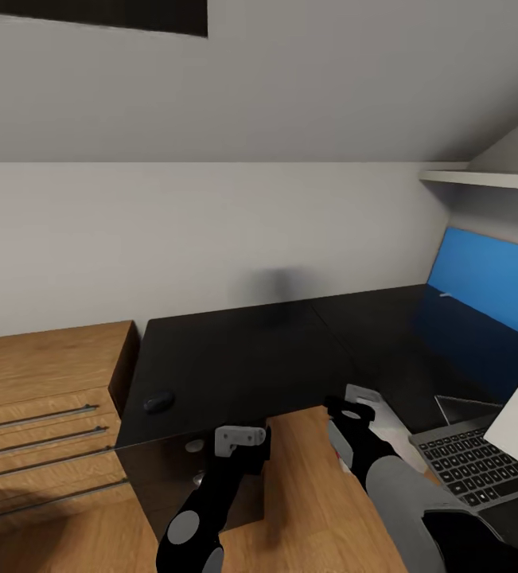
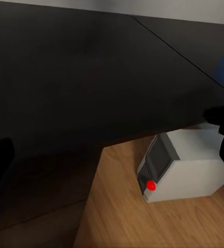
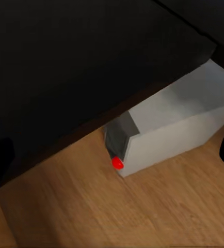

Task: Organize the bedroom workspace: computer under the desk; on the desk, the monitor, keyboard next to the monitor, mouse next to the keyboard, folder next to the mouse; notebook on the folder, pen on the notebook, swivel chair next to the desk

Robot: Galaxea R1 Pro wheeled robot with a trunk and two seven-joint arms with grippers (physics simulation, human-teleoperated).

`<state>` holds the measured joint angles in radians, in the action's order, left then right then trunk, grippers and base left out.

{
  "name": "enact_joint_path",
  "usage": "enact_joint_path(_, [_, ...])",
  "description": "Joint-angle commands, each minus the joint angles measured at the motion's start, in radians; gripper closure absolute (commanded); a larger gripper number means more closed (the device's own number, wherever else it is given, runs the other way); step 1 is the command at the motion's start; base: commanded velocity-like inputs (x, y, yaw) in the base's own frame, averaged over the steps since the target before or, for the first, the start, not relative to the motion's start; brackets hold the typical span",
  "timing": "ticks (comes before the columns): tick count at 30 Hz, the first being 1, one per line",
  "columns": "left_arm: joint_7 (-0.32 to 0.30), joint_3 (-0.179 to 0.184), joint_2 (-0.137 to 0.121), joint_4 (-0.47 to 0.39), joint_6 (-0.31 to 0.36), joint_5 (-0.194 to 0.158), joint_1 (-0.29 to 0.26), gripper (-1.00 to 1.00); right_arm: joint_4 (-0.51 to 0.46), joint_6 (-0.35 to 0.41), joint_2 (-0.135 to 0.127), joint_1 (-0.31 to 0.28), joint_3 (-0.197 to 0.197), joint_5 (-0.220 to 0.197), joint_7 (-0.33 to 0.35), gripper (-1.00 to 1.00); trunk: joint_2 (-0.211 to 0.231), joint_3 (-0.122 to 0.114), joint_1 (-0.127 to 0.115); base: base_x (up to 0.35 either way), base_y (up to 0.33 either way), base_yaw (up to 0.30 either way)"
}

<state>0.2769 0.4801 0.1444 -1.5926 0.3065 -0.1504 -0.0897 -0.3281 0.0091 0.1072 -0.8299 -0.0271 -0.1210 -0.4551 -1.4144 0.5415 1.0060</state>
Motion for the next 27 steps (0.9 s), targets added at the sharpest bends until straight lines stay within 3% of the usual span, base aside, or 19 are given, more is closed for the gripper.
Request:
enact_joint_path(1, [0.008,0.002,0.000,-0.001,0.003,-0.011,-0.001,-1.00,0.000,0.002,0.002,0.000,-0.002,0.019,-0.005,-1.00,-0.001,0.001,0.000,-0.097,0.075,0.000])
enact_joint_path(2, [0.008,0.002,0.000,-0.001,0.003,-0.011,-0.001,-1.00,0.001,0.002,0.003,0.001,-0.002,0.033,-0.007,-1.00,-0.001,0.001,0.000,-0.083,0.060,0.000])
enact_joint_path(3, [0.008,0.002,0.000,-0.001,0.003,-0.012,-0.001,-1.00,0.012,0.004,0.006,0.000,0.000,0.108,-0.038,-1.00,-0.001,0.001,0.000,-0.034,0.024,0.000])
enact_joint_path(4, [0.008,0.002,0.000,-0.001,0.003,-0.012,-0.001,-1.00,0.016,0.004,0.006,0.001,0.001,0.128,-0.051,-1.00,-0.001,0.001,0.000,-0.027,0.020,0.000])
enact_joint_path(7, [0.008,0.002,0.000,-0.001,0.004,-0.014,-0.001,-1.00,0.043,0.009,0.015,0.001,0.002,0.243,-0.184,-1.00,-0.001,0.001,0.000,-0.058,0.009,0.000])
enact_joint_path(9, [0.008,0.002,0.000,-0.001,0.004,-0.014,-0.001,-1.00,0.051,0.010,0.018,0.001,0.002,0.267,-0.216,-1.00,-0.001,0.001,0.000,-0.181,0.004,0.000])
enact_joint_path(14, [0.008,0.002,0.000,-0.001,0.005,-0.014,-0.001,-1.00,0.076,0.011,0.023,0.001,0.001,0.313,-0.264,-1.00,-0.001,0.001,0.000,-0.225,0.002,0.000])
enact_joint_path(20, [0.008,0.002,0.000,-0.001,0.005,-0.014,-0.001,-1.00,0.088,0.001,0.031,0.001,0.000,0.315,-0.263,-1.00,-0.001,0.001,0.000,-0.205,0.087,0.000])
enact_joint_path(21, [0.008,0.002,0.000,-0.001,0.005,-0.014,-0.001,-1.00,0.090,-0.010,0.041,0.001,-0.001,0.313,-0.263,-1.00,-0.001,0.001,0.000,-0.221,0.179,0.000])
enact_joint_path(22, [0.008,0.002,0.000,-0.001,0.005,-0.014,-0.001,-1.00,0.097,-0.067,0.063,0.002,-0.004,0.303,-0.264,-1.00,-0.001,0.001,0.000,-0.070,0.060,-0.014])
enact_joint_path(27, [0.008,0.000,-0.001,-0.001,0.005,-0.012,-0.001,-1.00,0.171,-0.147,0.067,0.014,-0.004,0.281,-0.245,-1.00,-0.001,-0.002,0.000,-0.024,0.021,-0.148])
